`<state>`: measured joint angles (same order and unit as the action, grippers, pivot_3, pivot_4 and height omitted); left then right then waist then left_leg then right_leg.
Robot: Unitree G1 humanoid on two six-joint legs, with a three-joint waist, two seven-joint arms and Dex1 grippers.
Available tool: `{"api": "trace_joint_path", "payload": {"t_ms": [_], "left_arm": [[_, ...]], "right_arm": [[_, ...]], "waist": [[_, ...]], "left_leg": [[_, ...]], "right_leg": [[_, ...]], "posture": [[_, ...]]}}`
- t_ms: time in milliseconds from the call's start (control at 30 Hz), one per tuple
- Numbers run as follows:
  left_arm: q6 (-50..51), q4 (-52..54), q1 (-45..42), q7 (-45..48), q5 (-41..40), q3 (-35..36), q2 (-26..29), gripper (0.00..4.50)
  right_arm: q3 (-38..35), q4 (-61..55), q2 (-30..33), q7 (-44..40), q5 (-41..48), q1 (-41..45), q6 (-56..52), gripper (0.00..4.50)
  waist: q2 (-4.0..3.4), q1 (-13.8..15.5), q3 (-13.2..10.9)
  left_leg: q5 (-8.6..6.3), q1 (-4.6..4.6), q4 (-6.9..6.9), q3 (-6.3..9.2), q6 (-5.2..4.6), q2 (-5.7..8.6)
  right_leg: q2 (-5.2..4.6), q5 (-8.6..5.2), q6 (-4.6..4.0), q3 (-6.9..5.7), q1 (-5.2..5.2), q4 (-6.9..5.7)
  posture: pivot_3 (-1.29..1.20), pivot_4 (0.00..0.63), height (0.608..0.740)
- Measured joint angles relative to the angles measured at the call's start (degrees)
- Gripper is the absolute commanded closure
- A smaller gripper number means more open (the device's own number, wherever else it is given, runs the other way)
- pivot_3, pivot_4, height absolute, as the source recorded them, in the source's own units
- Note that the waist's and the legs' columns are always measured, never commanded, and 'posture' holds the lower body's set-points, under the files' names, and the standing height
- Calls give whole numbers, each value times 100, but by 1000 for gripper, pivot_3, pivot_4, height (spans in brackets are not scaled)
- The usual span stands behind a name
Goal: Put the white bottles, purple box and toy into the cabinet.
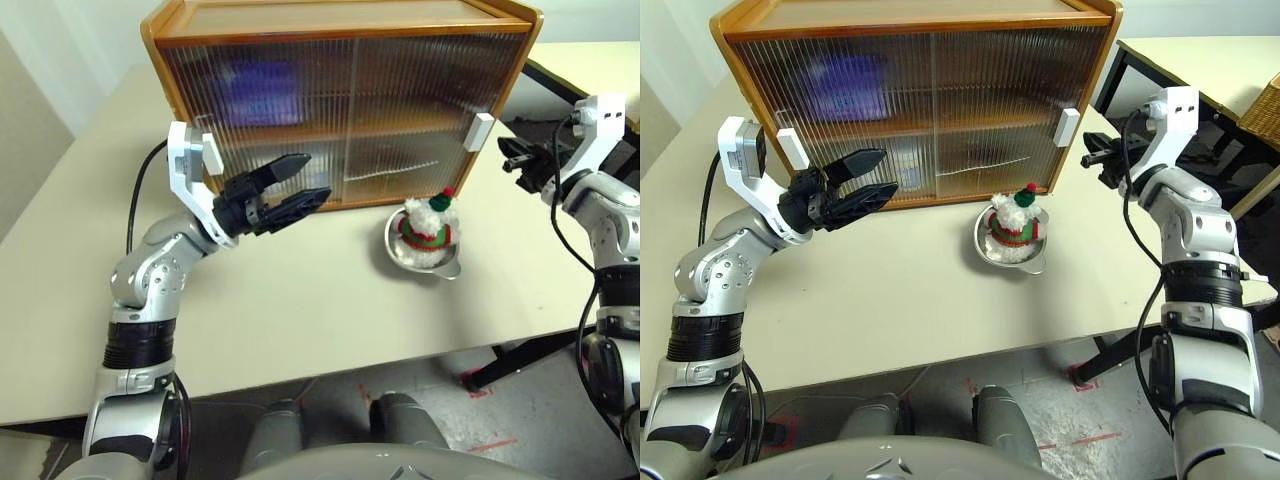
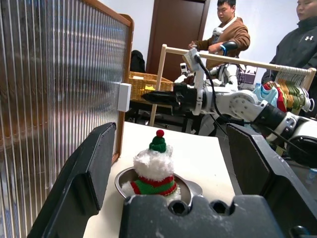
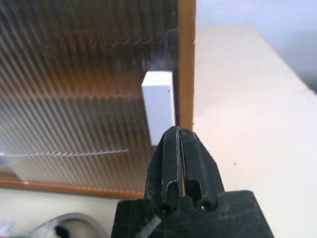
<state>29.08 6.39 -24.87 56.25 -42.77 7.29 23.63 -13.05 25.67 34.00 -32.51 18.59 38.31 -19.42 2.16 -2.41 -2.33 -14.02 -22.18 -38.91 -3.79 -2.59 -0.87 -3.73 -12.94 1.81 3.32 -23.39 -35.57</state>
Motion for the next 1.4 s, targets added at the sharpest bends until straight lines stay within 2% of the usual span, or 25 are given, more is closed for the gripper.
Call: {"api": "trace_joint_path", "payload": {"t_ms": [500,833,1133,1400], "left_arm": [[-92,228,210,-409,87,-4,-36,0],[-574,227,272,-587,472,-69,-50,0],[-794,226,292,-593,576,-121,-58,0],[-808,225,348,-594,578,-139,-59,0]], "right_arm": [[120,1485,-110,-30,-482,684,825,4472],[129,1901,-276,-49,-659,957,1064,4472],[183,1765,-480,-95,-682,973,1027,4472],[491,959,-779,-197,-666,976,332,4472]], "waist": [[-3,12,-1],[-6,11,-1],[-9,-17,-1],[-13,20,-3]], "left_leg": [[1,-1,0,-1,-2,1],[1,-1,2,-1,-2,1],[1,3,2,-2,-2,-1],[1,1,2,0,-1,-2]], "right_leg": [[-1,16,5,1,0,1],[-1,24,-1,1,0,1],[-1,28,-1,2,-1,-2],[-1,26,0,0,-3,-8]], "posture": [[26,0,740],[32,0,740],[39,0,740],[40,0,740]]}}
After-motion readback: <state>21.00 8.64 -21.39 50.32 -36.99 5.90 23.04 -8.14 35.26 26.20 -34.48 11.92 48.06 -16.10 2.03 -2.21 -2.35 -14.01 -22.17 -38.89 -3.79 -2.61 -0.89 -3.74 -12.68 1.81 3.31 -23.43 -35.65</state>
